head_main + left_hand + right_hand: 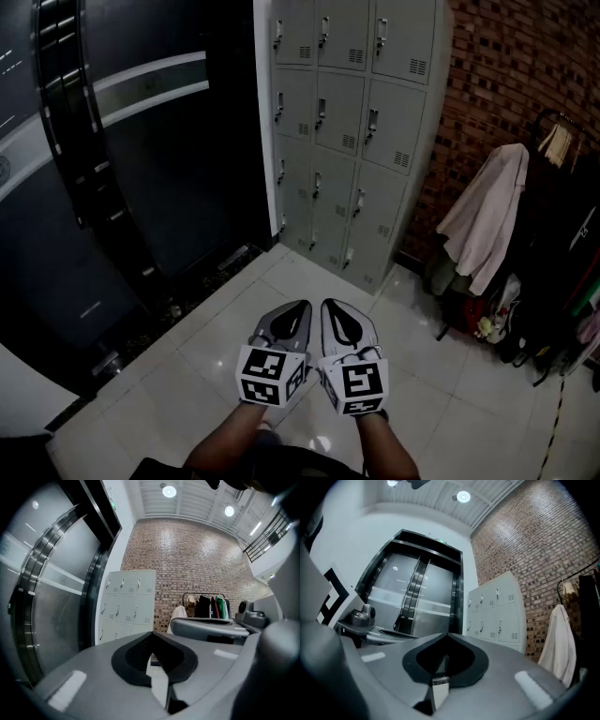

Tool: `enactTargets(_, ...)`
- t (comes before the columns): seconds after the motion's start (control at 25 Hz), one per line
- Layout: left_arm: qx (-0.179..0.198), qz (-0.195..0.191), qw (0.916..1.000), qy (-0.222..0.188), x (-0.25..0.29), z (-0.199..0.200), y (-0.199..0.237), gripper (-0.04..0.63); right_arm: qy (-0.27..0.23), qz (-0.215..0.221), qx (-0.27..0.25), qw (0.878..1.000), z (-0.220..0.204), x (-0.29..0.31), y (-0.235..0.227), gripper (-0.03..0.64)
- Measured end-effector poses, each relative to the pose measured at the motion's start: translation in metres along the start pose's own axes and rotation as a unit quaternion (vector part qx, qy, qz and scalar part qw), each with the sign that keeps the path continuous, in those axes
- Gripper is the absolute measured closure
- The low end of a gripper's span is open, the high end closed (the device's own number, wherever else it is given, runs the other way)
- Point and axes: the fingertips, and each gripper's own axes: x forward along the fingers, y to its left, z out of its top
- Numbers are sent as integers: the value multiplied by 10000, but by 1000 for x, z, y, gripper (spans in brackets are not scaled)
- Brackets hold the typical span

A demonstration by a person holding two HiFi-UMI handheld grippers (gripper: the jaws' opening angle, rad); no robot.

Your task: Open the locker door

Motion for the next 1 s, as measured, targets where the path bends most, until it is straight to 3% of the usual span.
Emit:
enactTargets(0.36, -23, -20, 10000, -93, 48, 0, 35, 591, 114, -26, -52, 9999, -20, 54, -22, 617)
enactTargets(1.0, -48, -273, 9996, 50, 189, 28, 185, 591, 368, -214, -124, 9990, -38, 255, -53, 617)
